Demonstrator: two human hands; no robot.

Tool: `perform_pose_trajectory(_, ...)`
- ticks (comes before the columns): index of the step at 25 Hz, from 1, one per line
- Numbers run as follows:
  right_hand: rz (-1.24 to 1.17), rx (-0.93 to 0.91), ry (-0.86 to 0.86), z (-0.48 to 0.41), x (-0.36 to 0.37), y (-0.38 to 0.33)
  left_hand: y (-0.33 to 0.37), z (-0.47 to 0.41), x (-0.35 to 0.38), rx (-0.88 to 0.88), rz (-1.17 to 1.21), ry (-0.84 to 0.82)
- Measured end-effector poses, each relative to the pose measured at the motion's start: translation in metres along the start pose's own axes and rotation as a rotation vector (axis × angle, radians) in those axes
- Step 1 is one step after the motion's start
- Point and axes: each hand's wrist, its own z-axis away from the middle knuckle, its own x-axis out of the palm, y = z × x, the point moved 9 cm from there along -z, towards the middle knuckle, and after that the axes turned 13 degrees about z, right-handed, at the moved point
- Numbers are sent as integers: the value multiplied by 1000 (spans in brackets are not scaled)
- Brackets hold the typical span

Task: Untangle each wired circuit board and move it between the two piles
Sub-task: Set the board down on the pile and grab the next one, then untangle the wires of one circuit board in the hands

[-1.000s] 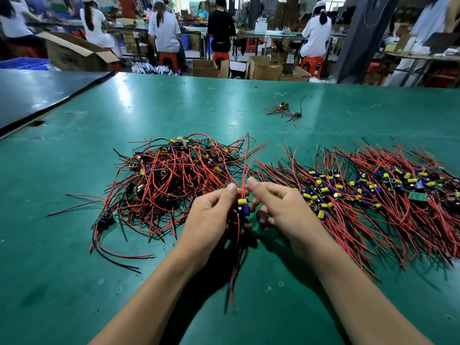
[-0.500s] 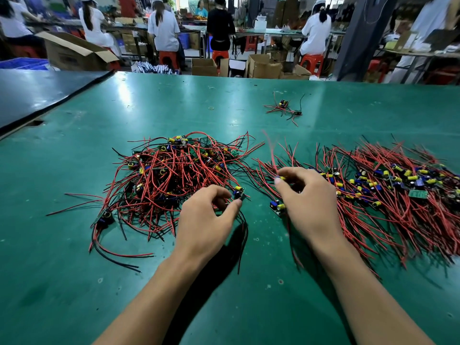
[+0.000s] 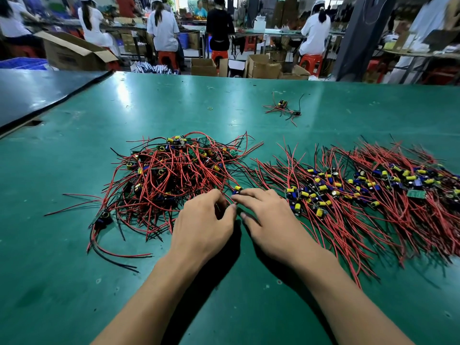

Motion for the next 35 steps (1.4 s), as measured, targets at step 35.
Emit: perform_pose_trajectory(35, -1276, 348, 187, 0, -24, 25, 24, 17, 35, -274, 1020, -265)
